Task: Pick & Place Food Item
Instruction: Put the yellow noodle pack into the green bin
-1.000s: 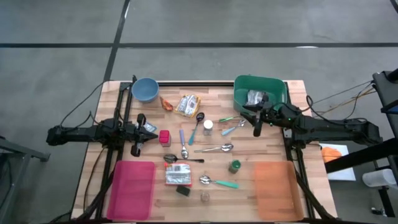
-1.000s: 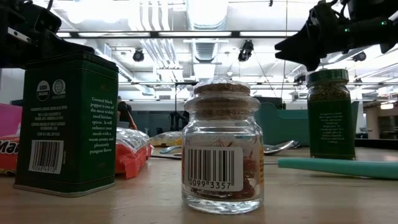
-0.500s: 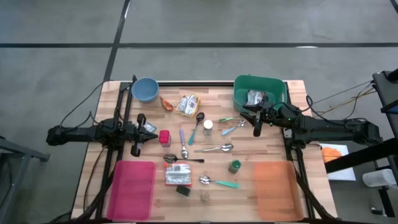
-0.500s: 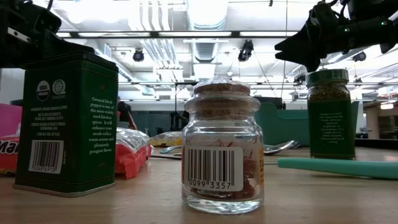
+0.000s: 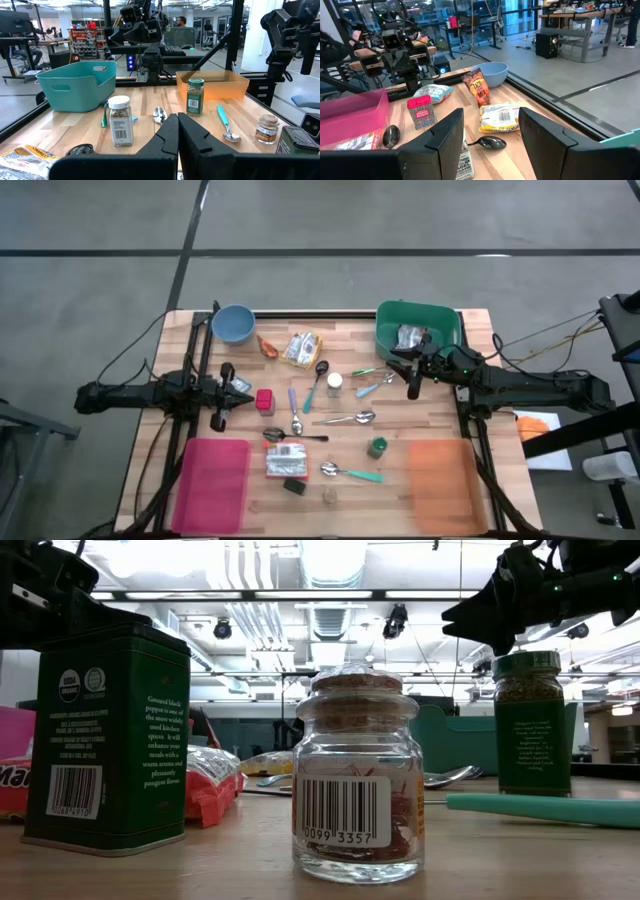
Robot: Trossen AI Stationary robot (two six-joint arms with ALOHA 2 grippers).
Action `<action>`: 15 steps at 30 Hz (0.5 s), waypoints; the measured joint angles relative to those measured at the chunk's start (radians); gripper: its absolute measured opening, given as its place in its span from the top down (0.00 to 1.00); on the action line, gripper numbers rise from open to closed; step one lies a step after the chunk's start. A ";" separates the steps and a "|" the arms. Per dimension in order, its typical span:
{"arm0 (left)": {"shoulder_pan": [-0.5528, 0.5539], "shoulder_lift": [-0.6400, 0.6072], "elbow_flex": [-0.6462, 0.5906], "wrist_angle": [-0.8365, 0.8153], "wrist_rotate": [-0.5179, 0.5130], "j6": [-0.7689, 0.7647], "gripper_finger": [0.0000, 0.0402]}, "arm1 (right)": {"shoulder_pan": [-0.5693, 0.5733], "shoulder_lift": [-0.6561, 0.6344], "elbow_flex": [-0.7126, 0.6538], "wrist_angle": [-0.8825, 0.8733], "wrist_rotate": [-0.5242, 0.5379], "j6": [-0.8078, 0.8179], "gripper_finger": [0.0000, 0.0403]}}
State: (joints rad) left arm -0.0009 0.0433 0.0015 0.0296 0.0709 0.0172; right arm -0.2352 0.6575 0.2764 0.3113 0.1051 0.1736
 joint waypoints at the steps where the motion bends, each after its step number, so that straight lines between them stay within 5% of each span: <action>1: 0.000 0.000 0.000 0.000 0.000 0.000 1.00 | 0.000 0.000 0.000 0.000 0.000 -0.001 0.54; 5: 0.000 0.000 0.000 0.002 -0.011 -0.012 1.00 | 0.000 0.000 0.000 0.000 0.000 0.000 0.54; 10: 0.001 0.000 0.000 0.069 -0.170 -0.400 1.00 | 0.000 0.000 0.000 0.000 0.000 -0.001 0.54; 15: 0.001 0.046 0.016 0.038 -0.283 -0.324 1.00 | 0.000 0.001 0.000 0.000 0.000 -0.001 0.54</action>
State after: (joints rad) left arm -0.0002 0.0896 0.0177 0.0678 -0.2119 -0.3073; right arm -0.2356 0.6582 0.2764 0.3111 0.1051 0.1728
